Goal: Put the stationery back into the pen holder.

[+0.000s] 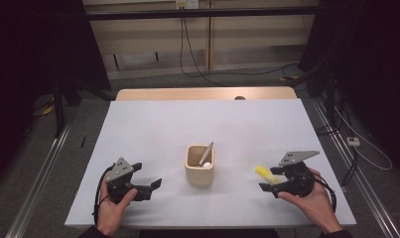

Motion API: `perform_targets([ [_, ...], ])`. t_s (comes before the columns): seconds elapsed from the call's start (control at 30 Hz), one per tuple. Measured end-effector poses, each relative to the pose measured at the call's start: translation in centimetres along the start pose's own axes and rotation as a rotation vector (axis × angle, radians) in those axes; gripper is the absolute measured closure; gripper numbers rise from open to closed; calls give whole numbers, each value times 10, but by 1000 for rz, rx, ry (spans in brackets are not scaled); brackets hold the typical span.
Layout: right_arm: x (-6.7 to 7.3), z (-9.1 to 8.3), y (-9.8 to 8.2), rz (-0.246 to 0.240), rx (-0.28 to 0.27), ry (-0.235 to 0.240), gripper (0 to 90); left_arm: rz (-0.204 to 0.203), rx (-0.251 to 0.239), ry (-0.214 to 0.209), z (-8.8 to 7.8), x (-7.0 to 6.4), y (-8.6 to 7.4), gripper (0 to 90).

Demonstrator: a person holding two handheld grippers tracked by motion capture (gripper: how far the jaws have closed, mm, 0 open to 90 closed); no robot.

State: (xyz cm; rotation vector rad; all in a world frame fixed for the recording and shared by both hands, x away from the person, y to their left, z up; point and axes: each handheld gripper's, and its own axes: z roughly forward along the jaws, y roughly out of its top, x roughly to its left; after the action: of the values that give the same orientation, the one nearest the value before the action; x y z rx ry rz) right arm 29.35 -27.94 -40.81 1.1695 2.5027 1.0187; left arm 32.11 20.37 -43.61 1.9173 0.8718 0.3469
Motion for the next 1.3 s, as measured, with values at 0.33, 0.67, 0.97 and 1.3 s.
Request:
perform_targets([
  [0.33, -19, 11, 24, -19, 110, -43, 171, 15, 7, -5, 1, -1, 0, 63],
  [0.67, -24, 34, 37, 22, 195, -75, 297, 15, -1, -12, -2, -1, 0, 63],
  [0.97, -21, 44, 31, 22, 242, -111, 407, 22, -2, -15, -3, -2, 0, 63],
  [1.3, -23, 48, 29, 46, 285, -121, 537, 21, -1, -18, -2, -2, 0, 63],
])
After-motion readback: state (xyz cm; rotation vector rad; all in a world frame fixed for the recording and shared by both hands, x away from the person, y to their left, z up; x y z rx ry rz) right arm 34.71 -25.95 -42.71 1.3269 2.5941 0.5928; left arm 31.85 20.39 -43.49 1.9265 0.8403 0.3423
